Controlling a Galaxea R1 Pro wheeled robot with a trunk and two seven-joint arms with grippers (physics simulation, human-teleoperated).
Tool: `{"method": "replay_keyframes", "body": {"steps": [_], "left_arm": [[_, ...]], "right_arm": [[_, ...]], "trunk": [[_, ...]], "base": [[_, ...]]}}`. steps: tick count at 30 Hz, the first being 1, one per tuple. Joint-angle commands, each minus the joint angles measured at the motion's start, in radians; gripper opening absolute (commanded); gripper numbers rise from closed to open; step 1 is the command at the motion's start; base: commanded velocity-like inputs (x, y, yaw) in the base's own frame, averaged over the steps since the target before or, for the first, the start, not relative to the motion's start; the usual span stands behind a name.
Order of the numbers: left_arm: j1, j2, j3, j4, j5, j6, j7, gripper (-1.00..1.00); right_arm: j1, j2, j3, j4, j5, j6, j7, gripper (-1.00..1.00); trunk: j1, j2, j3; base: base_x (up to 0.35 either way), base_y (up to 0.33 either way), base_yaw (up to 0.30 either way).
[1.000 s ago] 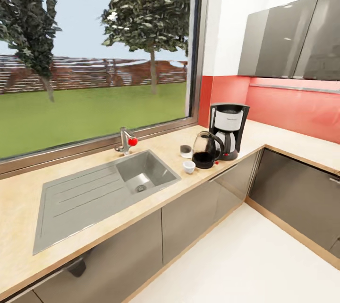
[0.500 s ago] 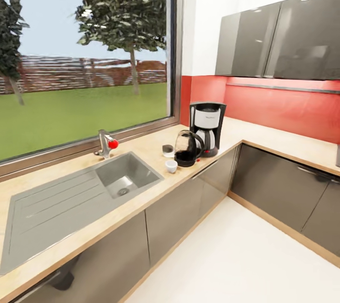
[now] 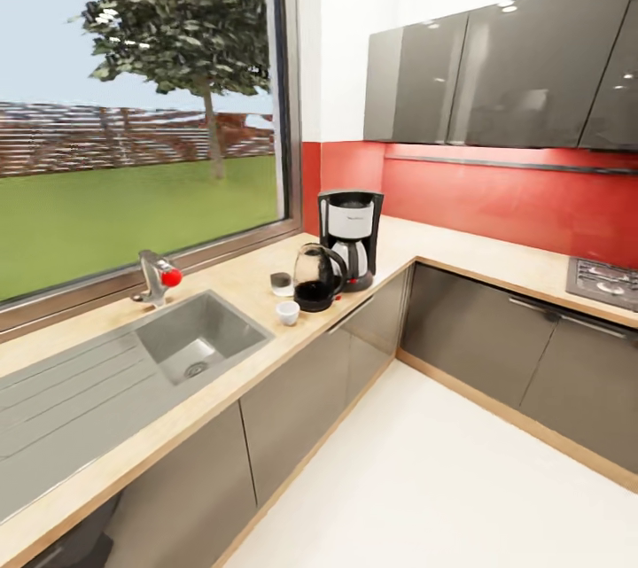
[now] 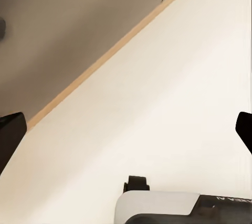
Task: Set up a coffee station on the kitchen countertop: keep the coffee maker on the countertop, move the bottle of coffee from the kitchen shelf to the counter next to the coffee maker, place a paper coffee filter on top of the coffee maker, put the saucer next to the coffee maker with the coffee cup on the saucer, and place the electric kettle next to the coffee maker.
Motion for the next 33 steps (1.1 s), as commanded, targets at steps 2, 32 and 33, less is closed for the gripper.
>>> {"method": "replay_keyframes", "body": {"steps": [2, 32, 33], "left_arm": [[-0.001, 0.0, 0.001, 0.001, 0.004, -0.003, 0.0, 1.0], [-0.025, -0.112, -0.032, -0.189, -0.025, -0.061, -0.009, 1.0], [-0.038, -0.121, -0.043, -0.232, -0.033, -0.06, -0.01, 1.0]], "right_arm": [[0.0, 0.0, -0.011, 0.0, 0.0, -0.002, 0.0, 1.0], [0.0, -0.001, -0.02, -0.001, 0.001, -0.002, 0.0, 1.0], [0.0, -0.001, -0.02, -0.001, 0.001, -0.002, 0.0, 1.0]], "trunk": [[0.001, -0.002, -0.002], [0.001, -0.002, -0.002], [0.001, -0.002, -0.002]], "base": [[0.0, 0.0, -0.267], [0.0, 0.0, -0.132], [0.0, 0.0, 0.0]]}}
